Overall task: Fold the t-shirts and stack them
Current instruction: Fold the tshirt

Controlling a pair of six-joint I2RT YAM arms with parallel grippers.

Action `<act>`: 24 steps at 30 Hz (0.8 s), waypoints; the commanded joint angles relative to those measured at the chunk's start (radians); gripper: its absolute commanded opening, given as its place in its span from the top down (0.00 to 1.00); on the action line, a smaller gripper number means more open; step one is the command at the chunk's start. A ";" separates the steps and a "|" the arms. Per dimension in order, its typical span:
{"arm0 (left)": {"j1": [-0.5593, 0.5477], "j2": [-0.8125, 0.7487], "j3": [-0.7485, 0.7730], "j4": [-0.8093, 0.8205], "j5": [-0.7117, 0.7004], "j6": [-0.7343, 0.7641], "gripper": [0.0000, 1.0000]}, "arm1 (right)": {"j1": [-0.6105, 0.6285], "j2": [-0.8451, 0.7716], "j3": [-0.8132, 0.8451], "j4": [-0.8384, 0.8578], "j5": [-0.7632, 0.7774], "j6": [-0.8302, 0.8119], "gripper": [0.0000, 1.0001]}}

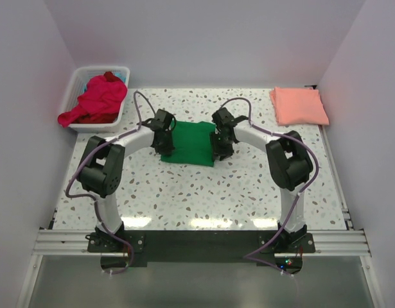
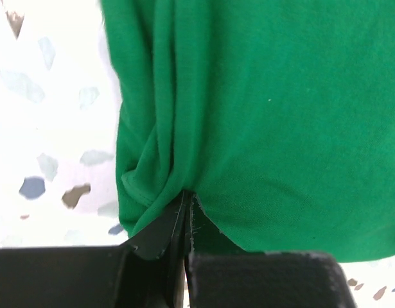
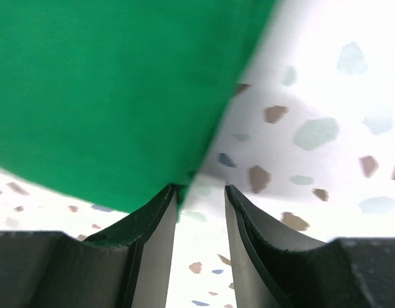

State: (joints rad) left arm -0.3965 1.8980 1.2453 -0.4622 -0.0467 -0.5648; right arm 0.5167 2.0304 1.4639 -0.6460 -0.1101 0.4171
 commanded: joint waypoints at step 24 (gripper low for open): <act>-0.015 -0.306 0.002 0.003 -0.243 0.025 0.78 | -0.003 -0.188 0.055 -0.006 0.191 -0.028 0.50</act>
State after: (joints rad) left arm -0.4583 1.6550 1.2057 -0.5137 -0.2123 -0.5381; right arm 0.5167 1.9572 1.4994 -0.7158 0.0463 0.3843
